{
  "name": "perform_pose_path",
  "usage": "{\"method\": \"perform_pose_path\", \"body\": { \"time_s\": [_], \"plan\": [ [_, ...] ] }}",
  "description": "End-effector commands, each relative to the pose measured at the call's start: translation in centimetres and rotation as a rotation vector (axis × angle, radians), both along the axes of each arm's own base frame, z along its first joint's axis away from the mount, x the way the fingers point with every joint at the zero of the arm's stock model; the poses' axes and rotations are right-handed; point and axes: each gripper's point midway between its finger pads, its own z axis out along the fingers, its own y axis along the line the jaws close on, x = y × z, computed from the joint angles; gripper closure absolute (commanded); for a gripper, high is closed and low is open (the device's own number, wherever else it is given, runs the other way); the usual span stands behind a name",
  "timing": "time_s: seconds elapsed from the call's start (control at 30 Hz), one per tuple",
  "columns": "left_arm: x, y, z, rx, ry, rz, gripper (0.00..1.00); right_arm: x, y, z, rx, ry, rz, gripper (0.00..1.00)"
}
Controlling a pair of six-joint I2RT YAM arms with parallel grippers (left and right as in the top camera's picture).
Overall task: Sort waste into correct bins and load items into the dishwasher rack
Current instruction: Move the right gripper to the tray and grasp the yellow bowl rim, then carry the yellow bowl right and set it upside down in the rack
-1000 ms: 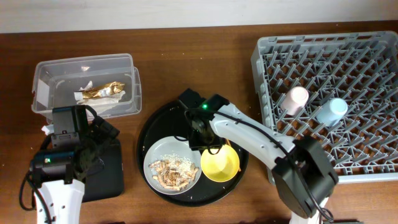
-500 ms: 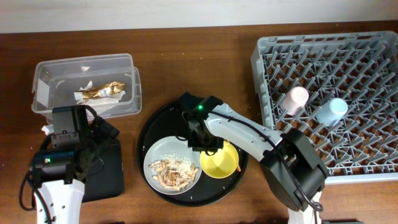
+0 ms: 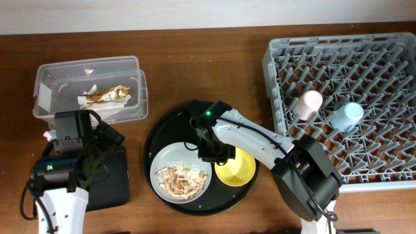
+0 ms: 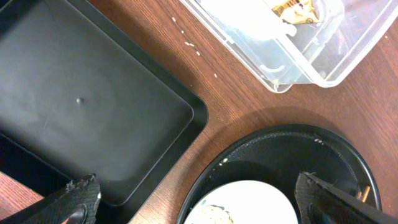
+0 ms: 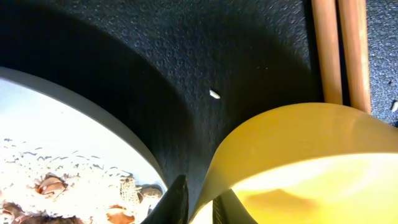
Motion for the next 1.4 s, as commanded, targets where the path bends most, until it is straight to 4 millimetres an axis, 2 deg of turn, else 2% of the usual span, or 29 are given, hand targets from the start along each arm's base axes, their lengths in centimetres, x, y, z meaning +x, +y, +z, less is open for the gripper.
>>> {"method": "perform_pose_path", "body": {
  "time_s": [0.0,0.1,0.23,0.37,0.4,0.47,0.5,0.53,0.6,0.63,0.7,0.83,0.93,1.0,1.03,1.17,1.27,1.3,1.37],
  "plan": [
    [-0.1,0.4,0.1,0.018,-0.001,0.001,0.01,-0.4,0.3,0.5,0.009,0.004,0.000,0.96],
    [-0.1,0.4,0.1,0.018,-0.001,0.001,0.01,-0.4,0.4,1.4,0.030,-0.010,0.000,0.96],
    [-0.1,0.4,0.1,0.018,-0.001,0.001,0.01,-0.1,1.9,4.9,0.143,-0.049,0.053,0.96],
    [-0.1,0.4,0.1,0.018,-0.001,0.001,0.01,0.8,1.5,11.1,0.219,-0.136,0.111,0.96],
    [-0.1,0.4,0.1,0.018,-0.001,0.001,0.01,1.1,1.0,13.3,0.243,-0.166,0.131,0.96],
    [-0.1,0.4,0.1,0.018,-0.001,0.001,0.01,1.6,0.1,15.7,0.265,-0.207,0.148,0.96],
    [-0.1,0.4,0.1,0.018,-0.001,0.001,0.01,2.2,-0.7,17.5,0.282,-0.247,0.170,0.96],
    [-0.1,0.4,0.1,0.018,-0.001,0.001,0.01,3.1,-2.2,20.2,0.308,-0.318,0.181,0.96],
    [-0.1,0.4,0.1,0.018,-0.001,0.001,0.01,4.2,-4.2,22.7,0.326,-0.397,0.180,0.96],
    [-0.1,0.4,0.1,0.018,-0.001,0.001,0.01,4.9,-5.8,24.1,0.330,-0.448,0.173,0.96],
    [-0.1,0.4,0.1,0.018,-0.001,0.001,0.01,6.0,-10.4,26.5,0.304,-0.544,0.154,0.96],
    [-0.1,0.4,0.1,0.018,-0.001,0.001,0.01,6.3,-19.7,27.6,0.204,-0.591,0.016,0.96],
    [-0.1,0.4,0.1,0.018,-0.001,0.001,0.01,6.5,-25.7,27.2,0.135,-0.597,-0.087,0.96],
    [-0.1,0.4,0.1,0.018,-0.001,0.001,0.01,7.0,-30.6,26.5,0.089,-0.603,-0.201,0.96],
    [-0.1,0.4,0.1,0.018,-0.001,0.001,0.01,7.1,-32.2,26.2,0.080,-0.605,-0.250,0.96],
    [-0.1,0.4,0.1,0.018,-0.001,0.001,0.01,8.9,-37.7,24.9,0.122,-0.643,-0.391,0.96],
    [-0.1,0.4,0.1,0.018,-0.001,0.001,0.01,10.8,-40.6,22.9,0.148,-0.652,-0.413,0.96],
    [-0.1,0.4,0.1,0.018,-0.001,0.001,0.01,11.5,-41.0,22.1,0.187,-0.652,-0.419,0.96],
    [-0.1,0.4,0.1,0.018,-0.001,0.001,0.01,13.3,-40.3,21.2,0.317,-0.684,-0.340,0.96]
  ]
}}
